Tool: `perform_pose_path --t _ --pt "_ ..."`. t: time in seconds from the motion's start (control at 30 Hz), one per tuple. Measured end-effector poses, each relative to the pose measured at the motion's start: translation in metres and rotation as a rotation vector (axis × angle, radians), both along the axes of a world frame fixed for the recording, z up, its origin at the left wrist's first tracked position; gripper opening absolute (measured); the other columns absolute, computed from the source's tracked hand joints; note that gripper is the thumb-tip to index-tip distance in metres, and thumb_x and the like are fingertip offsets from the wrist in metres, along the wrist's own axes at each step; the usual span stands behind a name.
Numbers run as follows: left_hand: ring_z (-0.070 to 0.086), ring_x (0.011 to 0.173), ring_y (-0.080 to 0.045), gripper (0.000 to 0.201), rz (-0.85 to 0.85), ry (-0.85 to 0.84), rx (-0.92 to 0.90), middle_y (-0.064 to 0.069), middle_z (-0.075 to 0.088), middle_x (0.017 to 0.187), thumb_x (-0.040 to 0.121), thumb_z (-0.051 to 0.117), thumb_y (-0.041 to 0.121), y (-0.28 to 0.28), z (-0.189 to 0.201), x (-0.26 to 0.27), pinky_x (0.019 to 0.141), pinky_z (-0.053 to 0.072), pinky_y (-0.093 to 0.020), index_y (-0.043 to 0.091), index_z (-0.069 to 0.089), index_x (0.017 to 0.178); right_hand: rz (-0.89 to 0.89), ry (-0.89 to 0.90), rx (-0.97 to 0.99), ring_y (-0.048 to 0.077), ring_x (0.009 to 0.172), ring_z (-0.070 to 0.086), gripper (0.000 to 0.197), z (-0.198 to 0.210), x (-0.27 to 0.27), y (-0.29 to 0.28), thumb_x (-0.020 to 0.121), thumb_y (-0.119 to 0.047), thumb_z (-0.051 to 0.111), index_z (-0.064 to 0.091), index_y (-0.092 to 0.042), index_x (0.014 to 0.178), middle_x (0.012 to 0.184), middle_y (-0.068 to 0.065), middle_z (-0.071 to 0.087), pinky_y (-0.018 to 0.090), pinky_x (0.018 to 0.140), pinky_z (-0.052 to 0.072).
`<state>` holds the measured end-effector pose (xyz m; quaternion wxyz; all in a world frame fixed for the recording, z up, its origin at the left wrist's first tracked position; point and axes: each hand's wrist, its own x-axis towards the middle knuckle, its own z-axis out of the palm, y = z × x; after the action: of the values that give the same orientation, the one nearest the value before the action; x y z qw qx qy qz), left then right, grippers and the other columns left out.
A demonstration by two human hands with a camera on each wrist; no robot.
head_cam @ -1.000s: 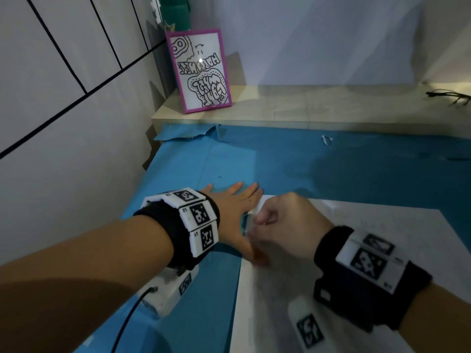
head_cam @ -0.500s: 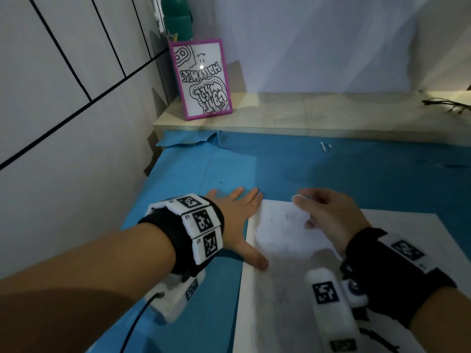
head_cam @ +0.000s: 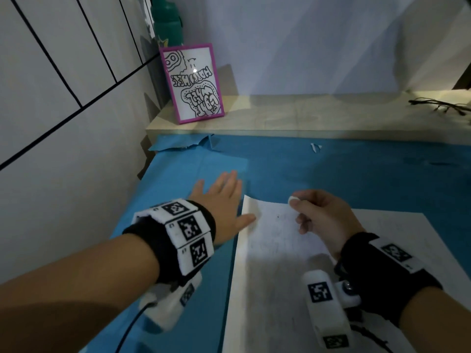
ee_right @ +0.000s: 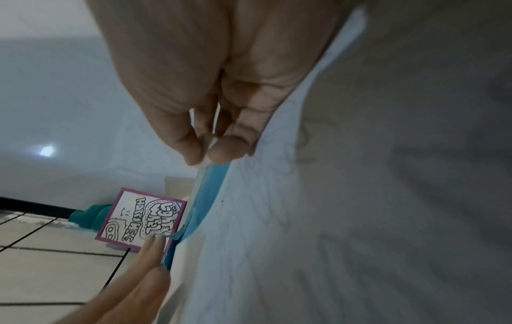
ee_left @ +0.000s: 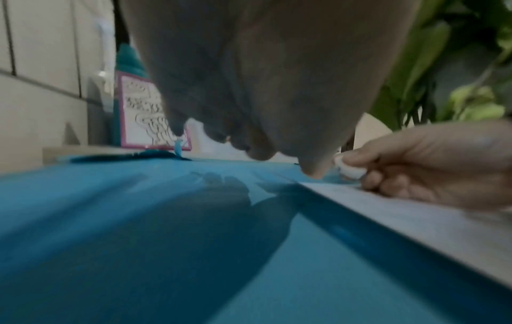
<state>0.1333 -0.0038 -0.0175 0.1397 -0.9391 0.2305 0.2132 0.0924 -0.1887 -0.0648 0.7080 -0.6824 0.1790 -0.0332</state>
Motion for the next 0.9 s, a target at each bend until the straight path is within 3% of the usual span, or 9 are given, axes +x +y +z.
perform_pose_path --t 0.07,0.17,0.27,0.37,0.43,0.57,0.63,0.77,0.9 --pt "-0.015 0.146 -0.015 0.082 -0.095 0.138 -0.083 0.003 -0.024 0.157 0.093 0.024 0.064 -0.004 0.002 -0.005 0.117 0.000 -0.051 0.021 -0.016 0.150 0.055 -0.020 -0.078 0.008 0.048 0.049 0.011 0.001 -0.002 0.000 0.087 -0.008 0.063 0.067 -0.015 0.095 0.068 0.002 0.053 0.021 0.045 0.045" --pt "-0.014 0.146 -0.014 0.100 -0.104 0.237 -0.068 0.008 -0.024 0.156 0.083 0.036 0.075 -0.002 -0.005 -0.007 0.115 0.000 -0.057 0.024 -0.018 0.150 0.167 -0.007 -0.327 0.006 0.049 0.051 0.010 0.008 -0.003 0.004 0.083 -0.015 0.068 0.067 -0.025 0.083 0.074 -0.005 0.061 0.018 0.049 0.044" --pt "-0.016 0.145 -0.012 0.109 -0.092 0.228 -0.084 0.010 -0.025 0.155 0.078 0.043 0.078 0.001 -0.011 -0.004 0.114 0.000 -0.060 0.023 -0.019 0.149 0.222 -0.004 -0.378 0.008 0.056 0.056 0.016 0.013 0.001 0.015 0.075 -0.008 0.075 0.062 -0.017 0.077 0.076 -0.001 0.063 0.015 0.048 0.046" --pt "-0.016 0.145 -0.012 0.112 -0.093 0.220 -0.102 0.011 -0.024 0.156 0.076 0.045 0.079 0.002 -0.013 -0.004 0.113 0.000 -0.061 0.023 -0.019 0.149 0.312 0.008 -0.458 0.012 0.060 0.060 0.018 0.017 0.007 0.023 0.075 -0.005 0.073 0.066 -0.015 0.089 0.076 -0.001 0.062 0.022 0.064 0.051" --pt "-0.016 0.145 -0.013 0.113 -0.088 0.223 -0.108 0.010 -0.023 0.156 0.075 0.046 0.079 0.002 -0.013 -0.004 0.113 -0.001 -0.062 0.025 -0.020 0.149 0.364 0.018 -0.570 0.010 0.062 0.060 0.017 0.019 0.011 0.021 0.076 -0.008 0.071 0.069 -0.018 0.090 0.075 -0.004 0.063 0.026 0.069 0.051" --pt "-0.014 0.145 -0.029 0.105 -0.070 0.244 -0.109 -0.002 -0.020 0.158 0.079 0.051 0.072 -0.009 -0.008 -0.008 0.112 0.003 -0.062 0.037 -0.021 0.146 0.428 0.024 -0.749 0.011 0.065 0.057 0.009 0.023 0.015 0.017 0.073 -0.018 0.072 0.066 -0.025 0.075 0.068 -0.008 0.059 0.025 0.065 0.049" --pt "-0.013 0.145 -0.034 0.103 -0.063 0.215 -0.120 -0.004 -0.018 0.158 0.077 0.046 0.077 -0.017 -0.011 -0.011 0.111 0.002 -0.062 0.039 -0.018 0.147 0.448 0.026 -0.809 0.008 0.062 0.054 0.013 0.025 0.017 0.015 0.073 -0.020 0.072 0.063 -0.028 0.070 0.065 -0.010 0.056 0.022 0.060 0.043" --pt "-0.010 0.147 -0.020 0.109 -0.152 0.123 -0.179 0.006 -0.013 0.159 0.074 0.046 0.080 -0.020 -0.019 -0.015 0.111 -0.003 -0.063 0.022 -0.005 0.153 0.383 0.039 -0.804 0.012 0.068 0.058 0.018 0.026 0.016 0.011 0.073 -0.020 0.075 0.061 -0.027 0.064 0.065 -0.008 0.060 0.018 0.058 0.041" --pt "-0.008 0.147 -0.016 0.112 -0.140 0.149 -0.173 0.004 -0.015 0.159 0.074 0.047 0.080 -0.019 -0.023 -0.012 0.112 0.001 -0.061 0.021 -0.007 0.152 0.536 0.127 -0.740 0.007 0.050 0.053 0.016 0.032 0.010 0.010 0.069 -0.016 0.078 0.065 -0.021 0.061 0.055 -0.004 0.060 0.016 0.050 0.042"
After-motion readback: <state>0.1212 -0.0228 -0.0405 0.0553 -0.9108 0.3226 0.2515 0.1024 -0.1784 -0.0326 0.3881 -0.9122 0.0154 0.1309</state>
